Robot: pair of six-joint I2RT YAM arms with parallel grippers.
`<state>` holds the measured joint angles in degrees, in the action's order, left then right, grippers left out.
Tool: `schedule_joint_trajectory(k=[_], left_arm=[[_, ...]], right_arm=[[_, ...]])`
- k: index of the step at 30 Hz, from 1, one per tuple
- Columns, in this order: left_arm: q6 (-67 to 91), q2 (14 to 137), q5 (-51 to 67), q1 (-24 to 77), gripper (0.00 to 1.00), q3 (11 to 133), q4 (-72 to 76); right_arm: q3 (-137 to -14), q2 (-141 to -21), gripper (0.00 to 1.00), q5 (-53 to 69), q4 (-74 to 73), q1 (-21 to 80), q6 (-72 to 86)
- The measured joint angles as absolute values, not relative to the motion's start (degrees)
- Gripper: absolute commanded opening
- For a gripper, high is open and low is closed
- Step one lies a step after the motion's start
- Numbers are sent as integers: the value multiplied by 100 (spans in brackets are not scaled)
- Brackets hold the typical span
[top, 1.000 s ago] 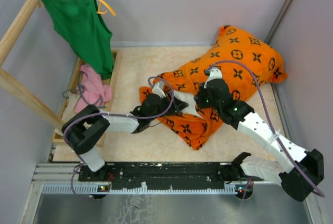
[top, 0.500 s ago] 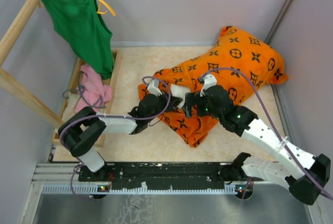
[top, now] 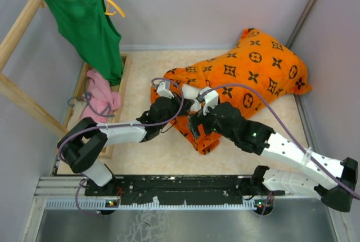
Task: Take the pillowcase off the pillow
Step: Remove the pillow from the pillowcase.
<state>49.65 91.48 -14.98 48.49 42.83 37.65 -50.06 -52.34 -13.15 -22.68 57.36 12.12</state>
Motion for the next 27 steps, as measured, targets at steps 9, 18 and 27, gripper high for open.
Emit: schedule_joint_trajectory(k=[9,18,27], left_arm=[[4965,9067,-1525,4849,0,4237,3774],[4901,8576,-1653,4849,0,4053,3750],[4604,8346,-1900,4849,0,4007,3677]], right_arm=[[-4700,-5649,58,-589,-1658,5286,766],[-4676,-6090,56,-746,-1216,5074,871],[-4460,-6423,28,-834,-926,5183,1140]])
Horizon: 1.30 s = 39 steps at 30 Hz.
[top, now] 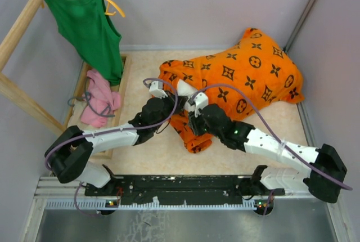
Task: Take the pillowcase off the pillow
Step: Remove the pillow from the pillowcase.
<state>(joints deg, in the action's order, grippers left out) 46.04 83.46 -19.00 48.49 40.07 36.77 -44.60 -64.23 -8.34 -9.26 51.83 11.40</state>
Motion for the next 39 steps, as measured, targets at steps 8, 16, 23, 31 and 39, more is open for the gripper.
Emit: schedule_joint_trajectory(k=[8,16,23,31,39], left_arm=[[4322,8302,-2097,4847,0,4158,3533],[4233,8055,-2099,4847,0,4119,3321],[4211,7612,-2165,4740,0,3966,3382],[4171,7402,-2193,4698,0,3846,3409],[4121,7039,-2161,4698,0,3662,3323]], right_arm=[[-3461,-6440,17,-1015,-755,6388,1881],[-3214,-6219,73,-1518,-1015,6410,2445],[-4206,-5780,99,-1479,-1876,6477,2097],[-5280,-5177,85,-1673,-1496,6134,1354],[-5907,-6775,48,-3103,-1785,5787,1415]])
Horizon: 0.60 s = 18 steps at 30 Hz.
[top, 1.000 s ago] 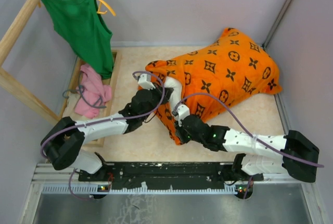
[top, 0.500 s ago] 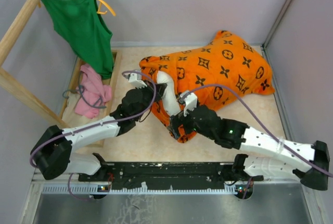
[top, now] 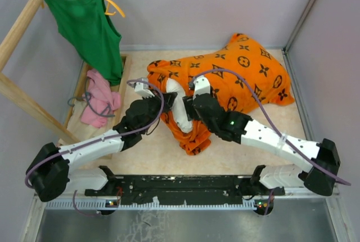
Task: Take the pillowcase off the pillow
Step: Remove the pillow from the pillowcase.
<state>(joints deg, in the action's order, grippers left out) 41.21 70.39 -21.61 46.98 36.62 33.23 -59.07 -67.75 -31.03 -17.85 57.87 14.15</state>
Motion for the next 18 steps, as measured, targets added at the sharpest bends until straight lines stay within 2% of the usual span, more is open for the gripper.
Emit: schedule_joint_trajectory(k=[3,4,9,11,12,16,17,18], left_arm=[[4040,6823,-2095,4718,0,3564,3162],[4016,6768,-2060,4735,0,3538,3107],[3865,6458,-1920,4823,0,3483,3000],[3776,6294,-1975,4797,0,3457,2952],[3739,6241,-1981,4797,0,3457,2952],[3557,6114,-2106,4746,0,3457,2950],[3500,6112,-2137,4722,0,3457,2943],[3452,6112,-2156,4709,0,3457,2926]], right_arm=[[-5699,-6823,24,-3188,-1865,5614,1664],[-5625,-6740,21,-3133,-1850,5485,1761],[-4915,-5590,29,-2244,-1717,3767,2668],[-4705,-5247,36,-2261,-1798,3140,2816],[-4687,-5225,43,-2228,-1863,3026,2856],[-4694,-5474,91,-1852,-1857,3039,2781],[-4694,-5575,99,-1787,-1865,3096,2659],[-4694,-5605,99,-1776,-1870,3162,2585]])
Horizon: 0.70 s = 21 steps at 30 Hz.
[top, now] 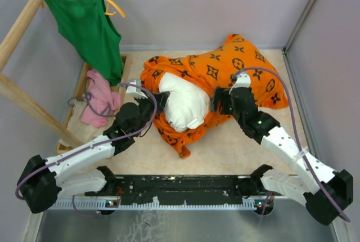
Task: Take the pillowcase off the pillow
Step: Remove the pillow from the pillowcase.
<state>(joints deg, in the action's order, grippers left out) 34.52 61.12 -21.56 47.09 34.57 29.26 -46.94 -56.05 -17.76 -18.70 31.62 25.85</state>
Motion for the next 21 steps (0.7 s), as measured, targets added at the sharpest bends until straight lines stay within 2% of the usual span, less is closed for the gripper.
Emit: schedule_joint_trajectory(k=[7,12,21], left_arm=[[3269,6123,-2067,4661,0,3505,2906],[3210,6182,-1931,4661,0,3632,2908],[3109,6189,-1885,4661,0,3686,2805]], right_arm=[[-5260,-5415,99,-1752,-1712,5059,1253],[-6036,-5892,99,-1885,-1500,6195,499],[-6117,-6733,99,-1981,-1597,6589,-5]])
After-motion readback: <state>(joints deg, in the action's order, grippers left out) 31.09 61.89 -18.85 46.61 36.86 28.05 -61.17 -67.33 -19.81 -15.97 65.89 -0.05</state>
